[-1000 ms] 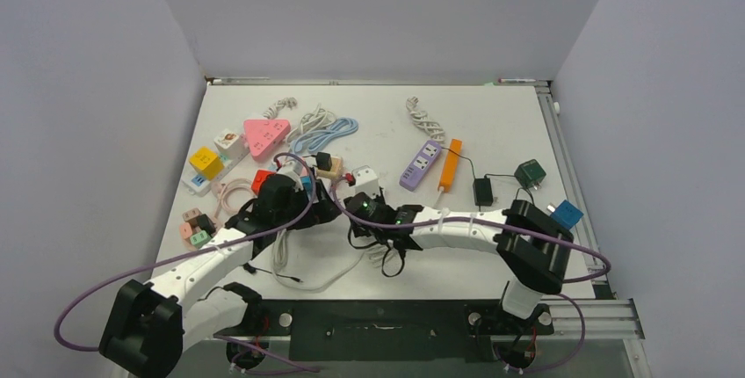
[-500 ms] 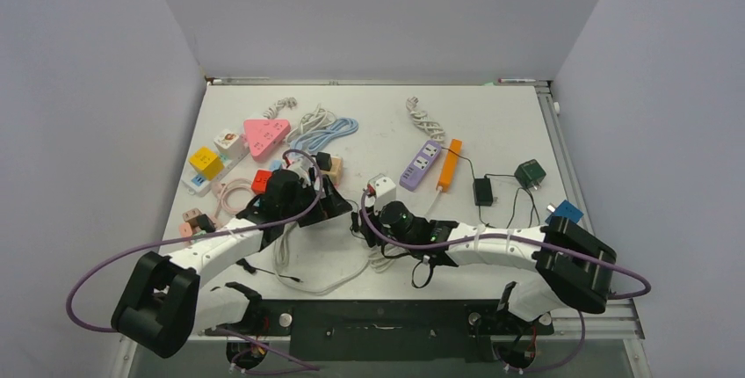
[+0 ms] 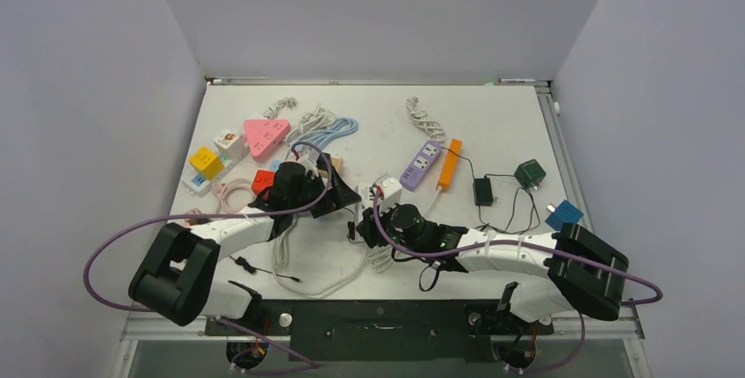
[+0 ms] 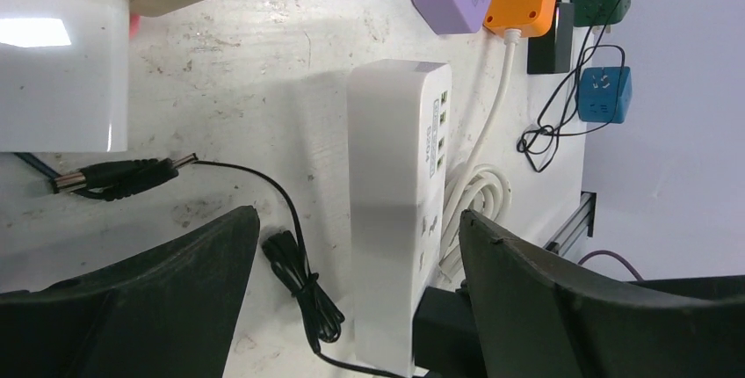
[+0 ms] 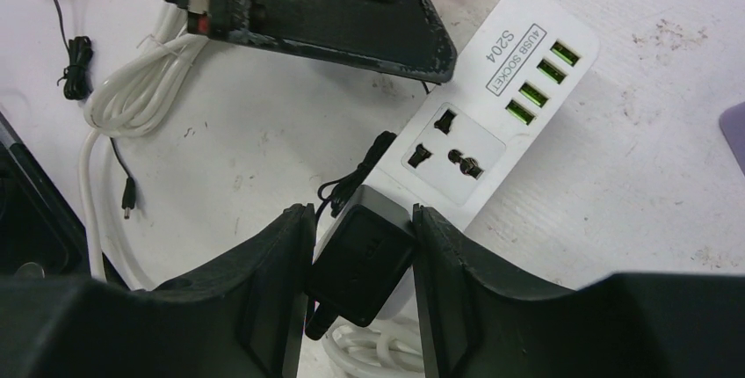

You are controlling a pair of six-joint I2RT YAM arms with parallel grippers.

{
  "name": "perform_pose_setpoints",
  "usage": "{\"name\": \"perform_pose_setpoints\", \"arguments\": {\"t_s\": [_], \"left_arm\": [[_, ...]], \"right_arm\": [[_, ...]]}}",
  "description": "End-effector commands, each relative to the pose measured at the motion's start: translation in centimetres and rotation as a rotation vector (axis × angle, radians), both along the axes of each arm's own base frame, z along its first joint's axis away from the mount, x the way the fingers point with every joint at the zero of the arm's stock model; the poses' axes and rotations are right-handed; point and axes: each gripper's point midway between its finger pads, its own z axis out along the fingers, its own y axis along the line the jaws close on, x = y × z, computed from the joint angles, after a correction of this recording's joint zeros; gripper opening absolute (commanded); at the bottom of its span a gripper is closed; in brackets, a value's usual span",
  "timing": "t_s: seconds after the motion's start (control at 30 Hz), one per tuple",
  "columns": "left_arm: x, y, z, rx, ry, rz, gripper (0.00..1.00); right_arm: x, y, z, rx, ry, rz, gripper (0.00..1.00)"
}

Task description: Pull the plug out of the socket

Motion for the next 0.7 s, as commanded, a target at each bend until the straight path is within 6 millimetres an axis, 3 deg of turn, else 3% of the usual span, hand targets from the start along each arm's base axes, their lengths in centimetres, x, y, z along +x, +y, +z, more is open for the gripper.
{"name": "perform_pose_setpoints", "arguments": {"t_s": [0.0, 0.3, 0.4, 0.67], "left_arm": [[1.8, -2.1, 2.8, -0.104, -0.080, -0.035, 0.80], [2.1, -3.2, 1.3, -0.101, -0.041, -0.068, 0.82], [2.1, -3.5, 1.3, -0.129, -0.035, -0.068, 0.77], [2.0, -4.0, 1.5, -0.172, -0.034, -0.061, 0.27]], "right_arm": [[0.5, 1.6, 4.7, 0.160, -0.079, 0.026, 0.05], [0.0, 2.2, 5.3, 0.190, -0.076, 0.064, 0.05], [-0.1, 2.3, 5.3, 0.187, -0.074, 0.066, 0.05], [0.5, 1.9, 4.2, 0.143, -0.030, 0.005, 0.05]]}}
